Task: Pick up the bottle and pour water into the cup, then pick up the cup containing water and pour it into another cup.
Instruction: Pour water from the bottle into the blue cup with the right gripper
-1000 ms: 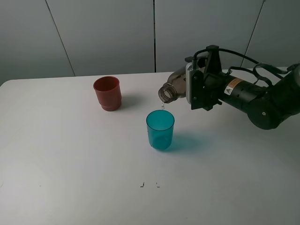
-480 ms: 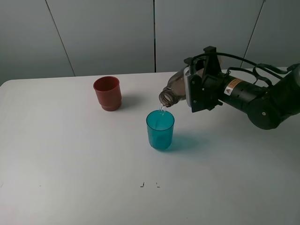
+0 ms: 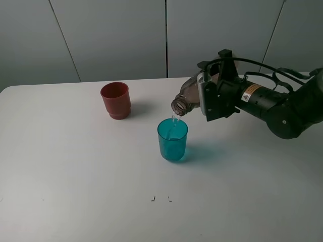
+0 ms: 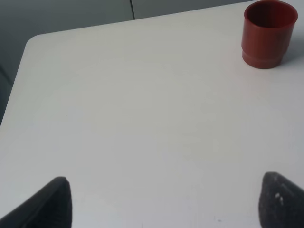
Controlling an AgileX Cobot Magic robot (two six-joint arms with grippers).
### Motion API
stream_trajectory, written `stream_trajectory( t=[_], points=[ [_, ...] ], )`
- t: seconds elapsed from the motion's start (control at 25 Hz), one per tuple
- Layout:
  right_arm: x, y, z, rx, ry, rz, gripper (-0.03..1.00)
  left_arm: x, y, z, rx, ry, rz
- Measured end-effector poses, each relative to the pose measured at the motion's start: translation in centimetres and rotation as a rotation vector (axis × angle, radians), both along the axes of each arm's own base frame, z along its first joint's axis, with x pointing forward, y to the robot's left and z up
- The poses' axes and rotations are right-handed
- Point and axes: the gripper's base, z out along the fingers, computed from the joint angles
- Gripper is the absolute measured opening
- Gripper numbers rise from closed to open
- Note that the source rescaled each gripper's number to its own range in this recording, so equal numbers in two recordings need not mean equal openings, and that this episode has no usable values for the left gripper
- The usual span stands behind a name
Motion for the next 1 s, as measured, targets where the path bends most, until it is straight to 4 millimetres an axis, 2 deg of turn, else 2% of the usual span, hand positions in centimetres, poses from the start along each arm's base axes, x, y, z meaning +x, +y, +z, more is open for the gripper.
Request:
stream_trajectory(
  t=[1.0],
  points=[
    [0.01,0.02,0.11,-0.067,-0.053,0.018,0.00,0.00,0.00,0.00,0.000,0.000,0.000]
  ],
)
